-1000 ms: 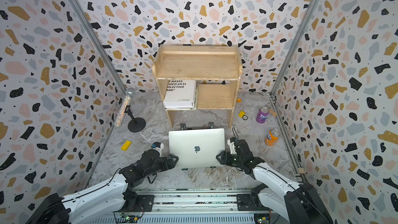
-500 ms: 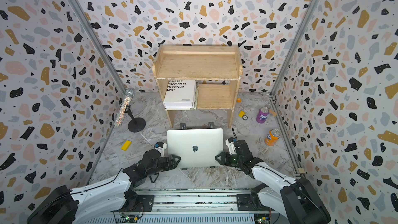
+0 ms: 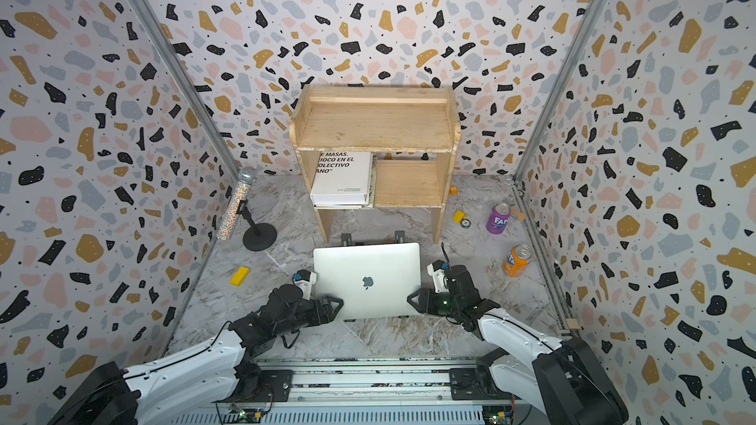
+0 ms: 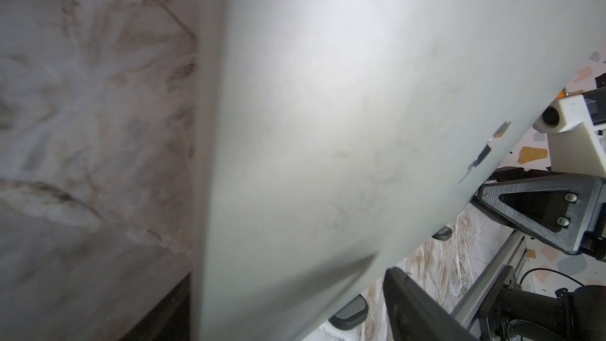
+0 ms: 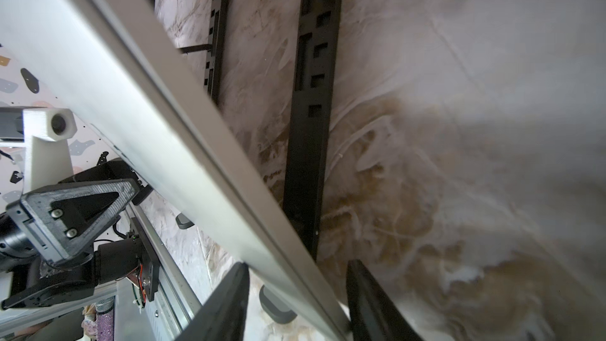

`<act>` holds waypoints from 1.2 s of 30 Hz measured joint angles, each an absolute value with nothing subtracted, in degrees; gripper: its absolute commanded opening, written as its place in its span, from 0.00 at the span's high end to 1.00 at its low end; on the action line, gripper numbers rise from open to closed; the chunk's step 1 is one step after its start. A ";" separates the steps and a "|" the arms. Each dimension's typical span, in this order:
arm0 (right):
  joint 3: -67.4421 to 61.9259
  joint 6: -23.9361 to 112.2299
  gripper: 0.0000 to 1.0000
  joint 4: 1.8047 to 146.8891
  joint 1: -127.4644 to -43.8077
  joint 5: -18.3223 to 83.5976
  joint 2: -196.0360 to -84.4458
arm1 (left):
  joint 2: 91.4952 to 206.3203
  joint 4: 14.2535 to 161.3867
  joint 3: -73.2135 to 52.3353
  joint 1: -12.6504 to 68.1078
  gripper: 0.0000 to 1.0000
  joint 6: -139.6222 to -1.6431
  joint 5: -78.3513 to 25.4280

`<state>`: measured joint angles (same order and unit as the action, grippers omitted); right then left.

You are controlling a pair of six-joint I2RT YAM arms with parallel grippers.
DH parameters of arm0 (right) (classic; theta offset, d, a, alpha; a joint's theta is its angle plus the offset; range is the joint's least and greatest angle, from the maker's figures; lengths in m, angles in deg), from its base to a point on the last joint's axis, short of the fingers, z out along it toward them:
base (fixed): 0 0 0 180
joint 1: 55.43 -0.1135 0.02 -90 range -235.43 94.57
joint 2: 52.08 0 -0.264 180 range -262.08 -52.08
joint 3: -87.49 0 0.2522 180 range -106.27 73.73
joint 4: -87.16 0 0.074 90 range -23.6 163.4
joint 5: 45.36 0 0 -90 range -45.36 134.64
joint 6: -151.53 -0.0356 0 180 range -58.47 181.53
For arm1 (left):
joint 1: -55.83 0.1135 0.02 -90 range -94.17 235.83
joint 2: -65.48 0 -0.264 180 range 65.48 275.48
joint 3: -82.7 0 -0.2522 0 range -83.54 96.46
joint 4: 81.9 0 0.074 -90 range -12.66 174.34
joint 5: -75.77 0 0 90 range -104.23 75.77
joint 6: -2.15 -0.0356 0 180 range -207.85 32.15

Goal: Close the laptop lid and set it aside
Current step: Pick up the laptop from the computer stand.

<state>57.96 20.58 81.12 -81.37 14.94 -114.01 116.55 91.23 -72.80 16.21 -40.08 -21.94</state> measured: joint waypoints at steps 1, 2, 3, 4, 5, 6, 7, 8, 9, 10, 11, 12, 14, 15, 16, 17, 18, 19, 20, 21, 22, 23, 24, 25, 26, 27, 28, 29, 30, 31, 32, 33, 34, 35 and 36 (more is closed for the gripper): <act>57.96 20.47 0.48 81.10 -81.37 15.12 -113.90 | 116.18 90.71 -72.54 16.21 0.16 -40.13 -21.92; 57.92 20.39 0.48 81.08 -81.39 15.21 -113.88 | 115.87 90.34 -72.36 16.21 0.16 -40.17 -21.87; 57.90 20.36 0.48 81.06 -81.37 15.27 -113.88 | 115.61 90.03 -72.25 16.21 0.16 -40.26 -21.85; 57.85 20.36 0.48 81.03 -81.39 15.27 -113.88 | 115.45 89.73 -72.10 16.21 0.16 -40.28 -21.83; 57.77 20.34 0.48 81.01 -81.39 15.27 -113.90 | 115.41 89.33 -71.88 16.21 0.16 -40.30 -21.76; 57.66 20.34 0.48 80.97 -81.39 15.29 -113.96 | 115.43 88.76 -71.53 16.21 0.16 -40.32 -21.72; 57.53 20.34 0.48 80.95 -81.37 15.29 -114.07 | 115.43 88.48 -71.29 16.21 0.16 -40.35 -21.65; 57.39 20.34 0.48 80.93 -81.37 15.29 -114.27 | 115.50 88.28 -71.07 16.21 0.16 -40.39 -21.59; 57.31 20.34 0.48 80.93 -81.37 15.29 -114.49 | 115.72 88.04 -70.75 16.21 0.16 -40.52 -21.48; 57.15 20.34 0.48 80.90 -81.37 15.29 -114.77 | 116.00 87.85 -70.42 16.21 0.16 -40.57 -21.37; 56.87 20.34 0.48 80.86 -81.37 15.29 -115.14 | 116.20 87.74 -70.20 16.21 0.16 -40.59 -21.22; 56.63 20.36 0.48 80.86 -81.37 15.27 -115.52 | 116.44 87.45 -69.92 16.21 0.16 -40.65 -21.13; 56.17 20.36 0.48 80.88 -81.37 15.27 -116.15 | 117.01 87.02 -69.41 16.21 0.16 -40.74 -20.82; 55.93 20.36 0.48 80.84 -81.37 15.29 -116.37 | 117.16 86.93 -69.24 16.21 0.16 -40.76 -20.69; 55.69 20.36 0.48 80.86 -81.37 15.29 -116.57 | 117.29 86.80 -69.13 16.21 0.15 -40.76 -20.60; 55.54 20.36 0.48 80.90 -81.37 15.32 -116.70 | 117.38 86.62 -68.95 16.21 0.15 -40.78 -20.47; 55.41 20.36 0.48 80.93 -81.37 15.34 -116.74 | 117.42 86.38 -68.71 16.21 0.15 -40.78 -20.30; 55.34 20.36 0.48 80.90 -81.35 15.34 -116.76 | 117.42 86.23 -68.54 16.21 0.16 -40.78 -20.21; 55.30 20.36 0.48 80.90 -81.32 15.36 -116.76 | 117.42 86.19 -68.50 16.21 0.16 -40.81 -20.12; 55.21 20.36 0.48 80.88 -81.32 15.36 -116.81 | 117.42 86.14 -68.50 16.21 0.16 -40.81 -20.10; 55.06 20.36 0.48 80.88 -81.32 15.36 -116.89 | 117.44 86.10 -68.50 16.19 0.16 -40.83 -20.10; 54.88 20.34 0.48 80.88 -81.32 15.36 -117.02 | 117.53 86.10 -68.47 16.19 0.16 -40.85 -20.08; 54.75 20.34 0.48 81.01 -81.28 15.36 -117.16 | 117.62 86.01 -68.39 16.19 0.16 -40.91 -20.06; 54.71 20.34 0.48 81.12 -81.26 15.38 -117.24 | 117.77 85.81 -68.19 16.19 0.16 -40.96 -20.06; 54.71 20.34 0.48 81.21 -81.21 15.40 -117.33 | 117.97 85.53 -67.82 16.19 0.16 -41.00 -20.04; 54.68 20.34 0.48 81.21 -81.17 15.40 -117.40 | 118.14 85.49 -67.58 16.19 0.16 -41.05 -19.93; 54.71 20.34 0.49 81.19 -81.15 15.40 -117.42 | 118.21 85.55 -67.47 16.19 0.16 -41.20 -19.84; 54.71 20.32 0.49 81.19 -81.15 15.40 -117.42 | 118.21 85.42 -67.36 16.19 0.16 -41.29 -19.73; 54.68 20.32 0.49 81.21 -81.15 15.38 -117.42 | 118.21 85.29 -67.27 16.19 0.16 -41.37 -19.71; 54.71 20.30 0.49 81.23 -81.15 15.34 -117.42 | 118.21 85.18 -67.23 16.19 0.16 -41.42 -19.71; 54.71 20.23 0.49 81.28 -81.15 15.34 -117.40 | 118.16 84.96 -67.07 16.19 0.16 -41.53 -19.71; 54.68 20.17 0.49 81.32 -81.15 15.32 -117.37 | 118.10 84.79 -66.92 16.17 0.16 -41.59 -19.66; 54.71 20.12 0.49 81.34 -81.10 15.32 -117.31 | 117.97 84.74 -66.88 16.17 0.16 -41.66 -19.60; 54.68 20.06 0.49 81.34 -81.06 15.32 -117.22 | 117.77 84.72 -66.88 16.17 0.16 -41.75 -19.53; 54.68 19.95 0.49 81.32 -81.04 15.32 -117.05 | 117.55 84.50 -66.77 16.12 0.16 -41.81 -19.53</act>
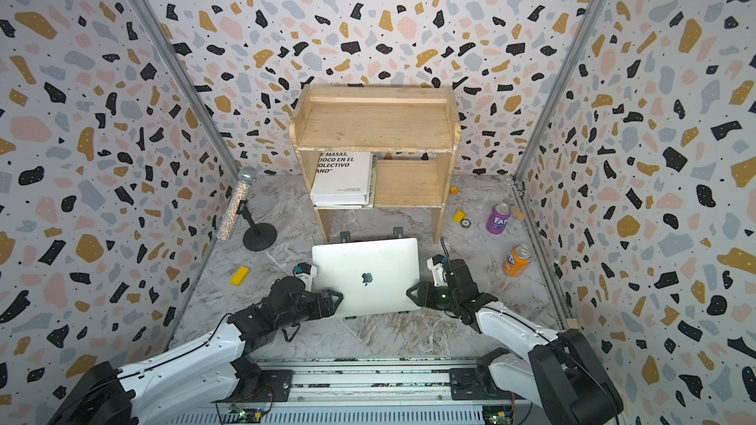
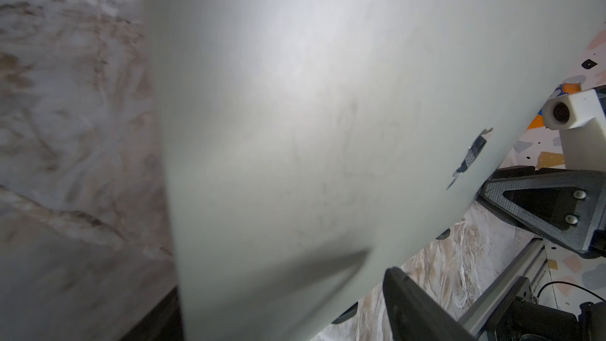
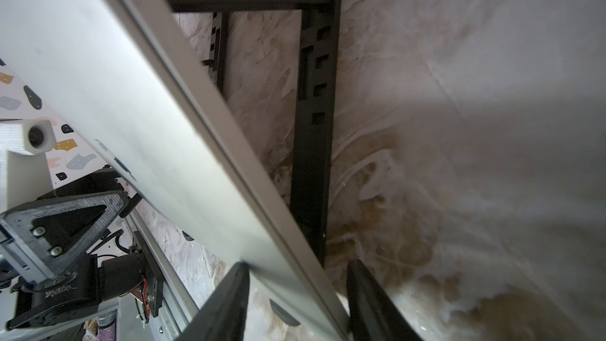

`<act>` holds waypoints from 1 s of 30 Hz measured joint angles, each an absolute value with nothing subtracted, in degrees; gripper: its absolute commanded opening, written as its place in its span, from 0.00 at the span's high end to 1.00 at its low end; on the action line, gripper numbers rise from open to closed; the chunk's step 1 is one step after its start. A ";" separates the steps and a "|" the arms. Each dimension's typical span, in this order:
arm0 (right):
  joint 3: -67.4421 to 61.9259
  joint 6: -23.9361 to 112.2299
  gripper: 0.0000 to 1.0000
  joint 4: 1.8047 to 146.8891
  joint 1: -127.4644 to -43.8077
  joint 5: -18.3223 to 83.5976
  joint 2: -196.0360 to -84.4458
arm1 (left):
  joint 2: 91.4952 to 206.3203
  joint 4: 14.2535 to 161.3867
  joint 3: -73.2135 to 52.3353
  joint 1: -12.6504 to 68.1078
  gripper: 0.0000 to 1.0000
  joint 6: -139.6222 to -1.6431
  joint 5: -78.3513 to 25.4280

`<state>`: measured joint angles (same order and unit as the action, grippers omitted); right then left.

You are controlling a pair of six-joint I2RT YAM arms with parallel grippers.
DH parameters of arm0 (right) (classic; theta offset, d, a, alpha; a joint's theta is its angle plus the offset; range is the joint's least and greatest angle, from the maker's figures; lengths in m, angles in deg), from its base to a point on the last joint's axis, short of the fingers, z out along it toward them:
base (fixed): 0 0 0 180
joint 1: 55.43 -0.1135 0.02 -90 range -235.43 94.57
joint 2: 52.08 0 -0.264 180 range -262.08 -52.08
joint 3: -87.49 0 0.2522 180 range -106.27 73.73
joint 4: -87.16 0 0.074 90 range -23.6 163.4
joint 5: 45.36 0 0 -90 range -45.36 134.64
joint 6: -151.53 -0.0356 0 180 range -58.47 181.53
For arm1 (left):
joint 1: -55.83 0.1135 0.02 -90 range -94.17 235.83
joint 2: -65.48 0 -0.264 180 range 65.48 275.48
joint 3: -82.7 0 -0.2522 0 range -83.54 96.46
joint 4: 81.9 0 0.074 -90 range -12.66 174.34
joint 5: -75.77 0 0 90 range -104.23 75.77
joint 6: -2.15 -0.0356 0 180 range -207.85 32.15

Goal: Close the laptop lid and set it aside
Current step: Pick up the laptop from the computer stand.

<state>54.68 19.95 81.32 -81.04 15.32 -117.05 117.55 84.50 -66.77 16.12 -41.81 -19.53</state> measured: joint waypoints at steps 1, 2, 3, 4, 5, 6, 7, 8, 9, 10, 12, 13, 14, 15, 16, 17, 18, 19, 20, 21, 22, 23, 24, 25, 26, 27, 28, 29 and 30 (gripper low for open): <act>54.68 19.90 0.49 81.25 -81.04 15.32 -116.83 | 117.40 84.26 -66.64 16.08 0.16 -41.83 -19.49; 54.68 19.88 0.49 81.06 -81.04 15.34 -116.43 | 117.18 84.20 -66.59 16.04 0.16 -41.85 -19.47; 54.64 19.80 0.49 80.79 -81.04 15.36 -116.04 | 117.01 83.98 -66.48 16.02 0.16 -41.92 -19.45; 54.60 19.73 0.49 80.66 -81.04 15.36 -115.65 | 116.88 83.45 -66.18 15.95 0.16 -41.99 -19.47; 54.51 19.66 0.49 80.64 -81.02 15.38 -115.23 | 116.81 82.97 -65.85 15.93 0.16 -42.01 -19.45; 54.38 19.60 0.49 80.60 -80.97 15.42 -114.88 | 116.72 82.80 -65.61 15.93 0.16 -42.05 -19.45; 54.20 19.53 0.49 80.55 -80.93 15.47 -114.55 | 116.59 82.60 -65.46 15.93 0.16 -42.05 -19.45; 53.90 19.51 0.49 80.47 -80.89 15.49 -114.25 | 116.53 82.23 -65.15 15.91 0.16 -42.05 -19.45; 53.66 19.51 0.49 80.47 -80.86 15.49 -113.99 | 116.48 81.94 -64.91 15.91 0.16 -42.05 -19.45; 53.46 19.49 0.49 80.47 -80.86 15.47 -113.72 | 116.35 81.79 -64.76 15.91 0.16 -42.05 -19.45; 53.11 19.49 0.50 80.47 -80.82 15.45 -113.20 | 115.85 81.75 -64.76 15.88 0.16 -42.05 -19.49; 52.98 19.49 0.50 80.47 -80.82 15.42 -113.05 | 115.56 81.73 -64.76 15.88 0.16 -42.05 -19.49; 52.87 19.49 0.50 80.49 -80.82 15.34 -112.92 | 115.26 81.68 -64.76 15.88 0.16 -42.05 -19.47; 52.87 19.49 0.51 80.47 -80.82 15.29 -112.70 | 114.95 81.62 -64.76 15.88 0.16 -42.05 -19.47; 52.87 19.47 0.52 80.47 -80.82 15.25 -112.50 | 114.62 81.46 -64.76 15.88 0.17 -42.05 -19.47; 52.87 19.42 0.53 80.47 -80.82 15.18 -112.28 | 114.23 81.25 -64.76 15.88 0.17 -42.05 -19.45; 52.87 19.36 0.53 80.47 -80.82 15.05 -112.02 | 113.86 80.90 -64.76 15.86 0.18 -42.05 -19.42; 52.87 19.27 0.54 80.47 -80.82 14.88 -111.73 | 113.44 80.55 -64.74 15.88 0.18 -42.05 -19.34; 52.87 19.10 0.54 80.47 -80.82 14.75 -111.41 | 113.05 80.22 -64.74 15.88 0.19 -42.05 -19.29; 52.87 18.99 0.55 80.47 -80.82 14.64 -111.12 | 112.68 79.91 -64.74 15.86 0.19 -42.05 -19.25; 52.87 18.83 0.55 80.47 -80.82 14.53 -110.82 | 112.33 79.58 -64.74 15.88 0.19 -42.03 -19.23; 52.87 18.64 0.56 80.47 -80.82 14.44 -110.53 | 112.02 79.28 -64.74 15.88 0.20 -42.03 -19.18; 52.87 18.44 0.56 80.47 -80.80 14.38 -110.29 | 111.76 79.06 -64.71 15.88 0.20 -42.03 -19.18; 52.87 18.24 0.56 80.47 -80.78 14.29 -110.10 | 111.52 78.75 -64.71 15.88 0.21 -42.03 -19.20; 52.87 18.07 0.57 80.47 -80.78 14.20 -109.86 | 111.26 78.34 -64.60 15.88 0.22 -42.01 -19.18; 52.87 17.92 0.57 80.47 -80.78 14.11 -109.66 | 111.06 78.03 -64.43 15.88 0.22 -41.99 -19.16; 52.87 17.78 0.57 80.47 -80.78 14.07 -109.42 | 110.89 77.73 -64.21 15.88 0.23 -41.99 -19.07; 52.87 17.74 0.58 80.47 -80.73 14.03 -109.18 | 110.67 77.49 -64.04 15.88 0.23 -41.99 -19.01; 52.87 17.63 0.58 80.44 -80.71 13.96 -108.94 | 110.32 77.35 -64.01 15.88 0.24 -41.96 -18.90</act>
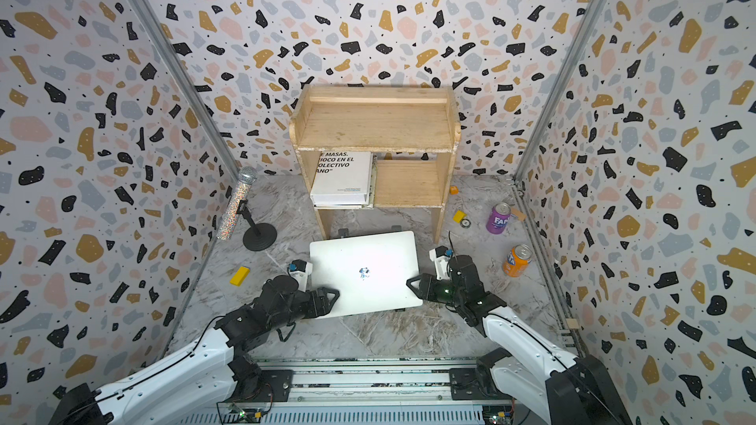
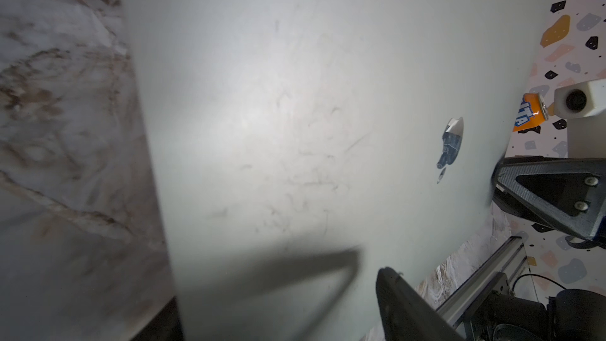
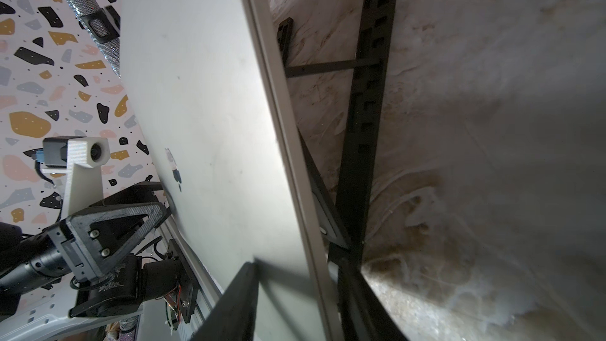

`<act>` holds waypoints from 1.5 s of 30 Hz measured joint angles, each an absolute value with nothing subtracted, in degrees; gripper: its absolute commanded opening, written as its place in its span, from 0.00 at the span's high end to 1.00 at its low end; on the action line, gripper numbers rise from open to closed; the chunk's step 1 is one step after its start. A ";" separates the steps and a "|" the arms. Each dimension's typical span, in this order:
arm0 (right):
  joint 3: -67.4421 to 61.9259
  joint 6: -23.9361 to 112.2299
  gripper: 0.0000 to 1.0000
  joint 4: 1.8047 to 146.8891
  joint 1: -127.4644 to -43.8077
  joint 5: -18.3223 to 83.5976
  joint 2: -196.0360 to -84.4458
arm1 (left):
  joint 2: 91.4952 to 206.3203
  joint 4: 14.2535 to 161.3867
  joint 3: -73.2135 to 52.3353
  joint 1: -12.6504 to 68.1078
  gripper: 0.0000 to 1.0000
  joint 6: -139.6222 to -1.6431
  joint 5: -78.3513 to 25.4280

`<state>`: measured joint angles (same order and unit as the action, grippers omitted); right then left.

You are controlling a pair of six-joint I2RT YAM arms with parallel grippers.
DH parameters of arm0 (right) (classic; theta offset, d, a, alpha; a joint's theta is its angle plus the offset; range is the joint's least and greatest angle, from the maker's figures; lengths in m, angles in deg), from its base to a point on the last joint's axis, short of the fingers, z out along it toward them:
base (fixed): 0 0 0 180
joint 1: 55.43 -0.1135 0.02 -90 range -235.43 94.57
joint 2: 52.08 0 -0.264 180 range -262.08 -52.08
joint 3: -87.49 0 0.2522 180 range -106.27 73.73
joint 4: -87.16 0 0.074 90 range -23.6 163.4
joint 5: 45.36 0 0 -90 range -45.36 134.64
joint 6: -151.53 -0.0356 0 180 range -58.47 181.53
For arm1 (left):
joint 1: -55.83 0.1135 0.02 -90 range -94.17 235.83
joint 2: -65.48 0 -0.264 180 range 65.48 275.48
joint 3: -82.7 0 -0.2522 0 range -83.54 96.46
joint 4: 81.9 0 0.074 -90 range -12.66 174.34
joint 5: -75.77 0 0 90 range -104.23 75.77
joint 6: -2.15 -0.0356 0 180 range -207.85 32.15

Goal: Close the laptop lid and set it aside
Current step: Pick up the laptop from the computer stand.

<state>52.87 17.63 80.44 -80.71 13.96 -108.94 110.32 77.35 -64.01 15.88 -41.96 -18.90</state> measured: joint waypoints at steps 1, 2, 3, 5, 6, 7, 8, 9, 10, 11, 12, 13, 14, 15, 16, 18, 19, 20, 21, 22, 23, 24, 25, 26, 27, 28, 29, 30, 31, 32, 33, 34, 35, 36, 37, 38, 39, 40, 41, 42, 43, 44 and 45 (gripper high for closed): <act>52.87 17.54 0.58 80.44 -80.69 13.92 -108.67 | 109.97 77.05 -63.99 15.88 0.24 -41.96 -18.83; 52.87 17.37 0.58 80.47 -80.69 13.72 -108.41 | 109.64 76.79 -63.99 15.88 0.25 -41.94 -18.81; 52.87 17.24 0.59 80.47 -80.69 13.52 -108.19 | 109.31 76.55 -63.99 15.88 0.25 -41.90 -18.77; 52.89 16.87 0.59 80.47 -80.67 13.20 -107.69 | 108.57 76.13 -63.97 15.88 0.26 -41.75 -18.70; 52.89 16.65 0.60 80.47 -80.67 12.93 -107.30 | 108.04 75.67 -63.86 15.88 0.26 -41.66 -18.68; 52.89 16.52 0.61 80.47 -80.67 12.78 -107.04 | 107.59 75.30 -63.71 15.88 0.26 -41.55 -18.64; 52.89 16.43 0.62 80.44 -80.67 12.65 -106.71 | 107.19 75.08 -63.58 15.88 0.27 -41.48 -18.59; 52.89 16.32 0.63 80.36 -80.67 12.52 -106.38 | 106.84 74.82 -63.38 15.88 0.27 -41.33 -18.42; 52.89 16.28 0.63 80.27 -80.67 12.34 -106.05 | 106.45 74.49 -63.12 15.88 0.27 -41.16 -18.18; 52.89 16.23 0.63 80.20 -80.67 12.17 -105.77 | 106.12 74.32 -63.01 15.88 0.28 -41.05 -18.05; 52.89 16.10 0.64 80.16 -80.67 11.97 -105.44 | 105.75 74.05 -62.90 15.88 0.28 -40.87 -17.96; 52.89 16.01 0.64 80.10 -80.67 11.82 -105.18 | 105.38 73.88 -62.88 15.88 0.29 -40.70 -17.87; 52.89 15.86 0.64 80.05 -80.67 11.67 -104.94 | 105.09 73.73 -62.88 15.88 0.29 -40.61 -17.78; 52.89 15.64 0.65 80.03 -80.67 11.40 -104.76 | 104.90 73.60 -62.88 15.88 0.29 -40.50 -17.74; 52.89 15.45 0.65 79.99 -80.67 11.21 -104.61 | 104.74 73.49 -62.88 15.88 0.30 -40.46 -17.70; 52.89 15.05 0.67 79.96 -80.67 10.73 -104.37 | 104.59 73.14 -62.81 15.88 0.30 -40.39 -17.57; 52.89 14.81 0.68 79.96 -80.67 10.44 -104.26 | 104.57 72.98 -62.81 15.88 0.30 -40.32 -17.41; 52.89 14.57 0.68 79.96 -80.67 10.16 -104.11 | 104.57 72.81 -62.81 15.88 0.31 -40.28 -17.28; 52.89 14.38 0.68 79.99 -80.67 9.90 -103.95 | 104.57 72.68 -62.79 15.88 0.31 -40.26 -17.15; 52.89 14.13 0.68 79.99 -80.67 9.68 -103.80 | 104.50 72.55 -62.79 15.88 0.31 -40.26 -17.04; 52.91 13.96 0.69 79.99 -80.67 9.57 -103.65 | 104.37 72.35 -62.72 15.88 0.32 -40.26 -16.91; 52.94 13.72 0.69 79.96 -80.67 9.46 -103.45 | 104.29 72.02 -62.51 15.88 0.32 -40.24 -16.89; 52.98 13.50 0.69 79.96 -80.67 9.41 -103.25 | 104.24 71.74 -62.18 15.88 0.32 -40.17 -16.84; 53.00 13.26 0.69 79.96 -80.67 9.41 -103.04 | 104.11 71.72 -62.00 15.88 0.33 -39.87 -16.76; 53.00 13.00 0.69 79.96 -80.67 9.41 -102.84 | 103.96 71.72 -61.92 15.88 0.33 -39.58 -16.67; 53.00 12.78 0.69 79.96 -80.65 9.39 -102.64 | 103.78 71.67 -61.92 15.91 0.33 -39.19 -16.65; 53.02 12.63 0.69 79.96 -80.65 9.35 -102.47 | 103.59 71.61 -61.92 15.91 0.34 -38.95 -16.63; 53.02 12.47 0.69 79.96 -80.65 9.33 -102.31 | 103.39 71.54 -61.92 15.91 0.34 -38.71 -16.65; 53.02 12.34 0.69 79.96 -80.62 9.30 -102.18 | 103.21 71.54 -61.92 15.91 0.34 -38.51 -16.65; 53.02 12.23 0.69 79.96 -80.62 9.30 -102.10 | 103.04 71.50 -61.92 15.91 0.35 -38.25 -16.65; 53.02 12.01 0.69 79.96 -80.62 9.30 -102.01 | 102.86 71.48 -61.92 15.91 0.35 -38.07 -16.65; 53.02 11.82 0.69 79.96 -80.62 9.30 -101.92 | 102.73 71.48 -61.92 15.91 0.36 -37.81 -16.65; 53.04 11.64 0.69 79.99 -80.60 9.33 -101.83 | 102.65 71.48 -61.92 15.91 0.36 -37.64 -16.65; 53.04 11.51 0.69 80.01 -80.60 9.30 -101.79 | 102.47 71.43 -61.89 15.91 0.36 -37.46 -16.65; 53.07 11.38 0.69 80.01 -80.56 9.28 -101.70 | 102.27 71.41 -61.89 15.91 0.37 -37.40 -16.65; 53.11 11.14 0.69 80.01 -80.54 9.26 -101.51 | 102.06 71.41 -61.87 15.91 0.37 -37.24 -16.65; 53.13 10.86 0.69 80.03 -80.51 9.26 -101.33 | 101.99 71.39 -61.83 15.91 0.37 -37.16 -16.65; 53.13 10.59 0.69 80.03 -80.51 9.26 -101.16 | 101.93 71.28 -61.72 15.91 0.38 -37.05 -16.65; 53.13 10.29 0.69 80.01 -80.51 9.24 -101.00 | 101.86 70.82 -61.37 15.91 0.38 -37.00 -16.65; 53.15 10.03 0.69 80.03 -80.51 9.24 -100.83 | 101.84 70.40 -61.00 15.91 0.39 -36.94 -16.65; 53.15 9.72 0.69 80.03 -80.51 9.24 -100.65 | 101.77 70.19 -60.74 15.91 0.39 -36.89 -16.63; 53.18 9.37 0.69 80.03 -80.51 9.26 -100.46 | 101.75 69.77 -60.34 15.91 0.39 -36.83 -16.63; 53.22 8.95 0.69 80.05 -80.51 9.26 -100.24 | 101.75 69.55 -60.08 15.91 0.39 -36.78 -16.65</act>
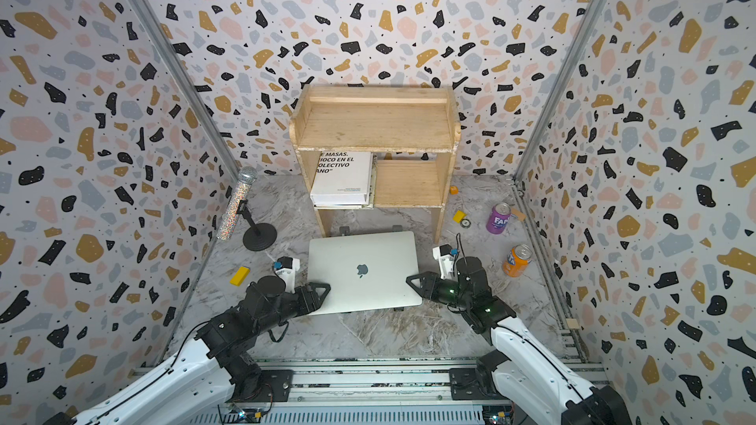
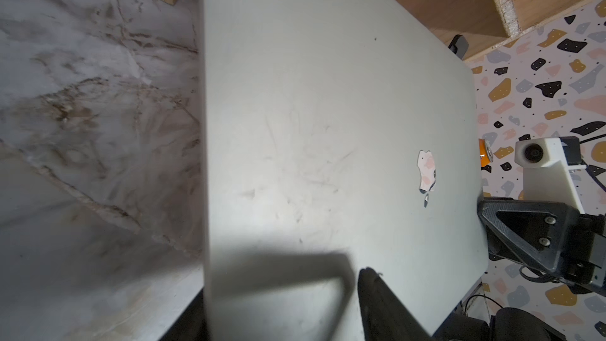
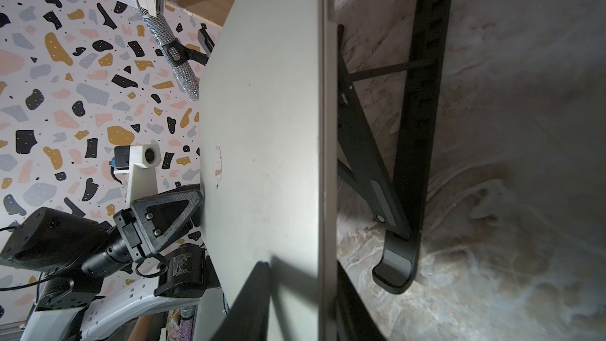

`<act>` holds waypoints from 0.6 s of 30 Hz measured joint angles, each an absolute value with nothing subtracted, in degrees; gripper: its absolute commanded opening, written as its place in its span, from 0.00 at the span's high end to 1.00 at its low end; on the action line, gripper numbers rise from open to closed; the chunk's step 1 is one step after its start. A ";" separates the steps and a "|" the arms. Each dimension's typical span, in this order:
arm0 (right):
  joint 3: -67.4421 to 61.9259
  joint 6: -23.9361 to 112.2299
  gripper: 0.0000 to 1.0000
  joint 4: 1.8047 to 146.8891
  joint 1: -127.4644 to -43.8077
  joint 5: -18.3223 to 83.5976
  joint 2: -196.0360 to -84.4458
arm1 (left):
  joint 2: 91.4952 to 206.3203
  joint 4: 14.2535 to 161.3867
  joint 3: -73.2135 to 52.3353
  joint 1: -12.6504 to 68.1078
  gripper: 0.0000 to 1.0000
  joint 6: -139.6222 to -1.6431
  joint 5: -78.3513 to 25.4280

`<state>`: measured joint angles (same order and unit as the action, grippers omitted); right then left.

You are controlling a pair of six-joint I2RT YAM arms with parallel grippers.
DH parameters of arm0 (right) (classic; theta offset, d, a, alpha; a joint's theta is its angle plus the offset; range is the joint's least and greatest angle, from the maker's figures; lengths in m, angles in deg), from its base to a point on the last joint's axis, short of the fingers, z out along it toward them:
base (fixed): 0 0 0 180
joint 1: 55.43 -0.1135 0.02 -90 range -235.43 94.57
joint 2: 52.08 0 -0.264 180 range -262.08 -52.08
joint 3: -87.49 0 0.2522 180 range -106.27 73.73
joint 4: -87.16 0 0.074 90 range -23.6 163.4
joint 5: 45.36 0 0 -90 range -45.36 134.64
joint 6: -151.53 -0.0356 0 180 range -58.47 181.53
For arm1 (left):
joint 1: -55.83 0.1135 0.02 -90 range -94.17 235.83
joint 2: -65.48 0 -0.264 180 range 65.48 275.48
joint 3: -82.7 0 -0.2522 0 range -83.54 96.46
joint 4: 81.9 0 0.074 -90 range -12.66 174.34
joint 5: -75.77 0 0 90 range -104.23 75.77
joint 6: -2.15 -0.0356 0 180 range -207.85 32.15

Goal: Close the laptop lid and set it aside
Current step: Pick up the laptop from the computer stand.

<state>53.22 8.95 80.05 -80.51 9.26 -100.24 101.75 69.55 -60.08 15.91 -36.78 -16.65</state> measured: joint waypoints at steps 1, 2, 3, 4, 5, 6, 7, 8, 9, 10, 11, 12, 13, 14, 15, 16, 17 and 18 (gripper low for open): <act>53.22 8.65 0.69 80.05 -80.51 9.26 -100.06 | 101.68 69.44 -59.95 15.91 0.40 -36.76 -16.63; 53.22 8.34 0.70 80.07 -80.51 9.26 -99.98 | 101.64 69.25 -59.86 15.91 0.40 -36.70 -16.65; 53.22 7.99 0.70 80.12 -80.51 9.22 -99.91 | 101.62 69.07 -59.82 15.91 0.40 -36.61 -16.67; 53.22 7.71 0.71 80.20 -80.51 9.15 -99.91 | 101.55 68.87 -59.73 15.91 0.40 -36.59 -16.65; 53.22 7.36 0.72 80.31 -80.49 9.04 -99.91 | 101.49 68.63 -59.58 15.91 0.40 -36.52 -16.65; 53.22 6.97 0.72 80.44 -80.49 8.89 -99.91 | 101.44 68.35 -59.29 15.91 0.40 -36.37 -16.63; 53.22 6.42 0.72 80.64 -80.43 8.71 -99.89 | 101.36 68.28 -59.16 15.91 0.40 -36.24 -16.49; 53.22 5.94 0.73 80.84 -80.36 8.52 -99.89 | 101.20 68.24 -59.07 15.91 0.40 -36.15 -16.43; 53.22 5.44 0.73 81.08 -80.27 8.30 -99.89 | 101.01 68.09 -59.03 15.93 0.40 -36.08 -16.43; 53.22 4.87 0.73 81.30 -80.23 8.08 -99.89 | 100.83 67.93 -58.97 15.91 0.40 -35.98 -16.41; 53.26 4.21 0.74 81.65 -80.17 7.93 -99.89 | 100.72 67.72 -58.83 15.93 0.40 -35.93 -16.41; 53.33 3.56 0.74 82.11 -80.14 7.82 -99.84 | 100.64 67.39 -58.53 15.91 0.40 -35.84 -16.36; 53.42 2.86 0.74 82.48 -80.12 7.69 -99.76 | 100.48 67.19 -58.31 15.93 0.41 -35.73 -16.30; 53.50 2.16 0.74 82.94 -80.10 7.56 -99.63 | 100.22 67.13 -58.22 15.93 0.41 -35.69 -16.17; 53.57 1.35 0.74 83.40 -80.08 7.40 -99.50 | 99.94 67.10 -58.20 15.93 0.41 -35.65 -16.01; 53.57 0.76 0.75 83.75 -80.08 7.23 -99.43 | 99.72 66.95 -58.20 15.93 0.41 -35.60 -15.99; 53.59 0.08 0.75 84.20 -80.08 7.10 -99.32 | 99.54 66.78 -58.20 15.91 0.41 -35.56 -15.95; 53.59 -0.47 0.75 84.60 -80.08 7.01 -99.23 | 99.41 66.58 -58.20 15.93 0.41 -35.54 -15.95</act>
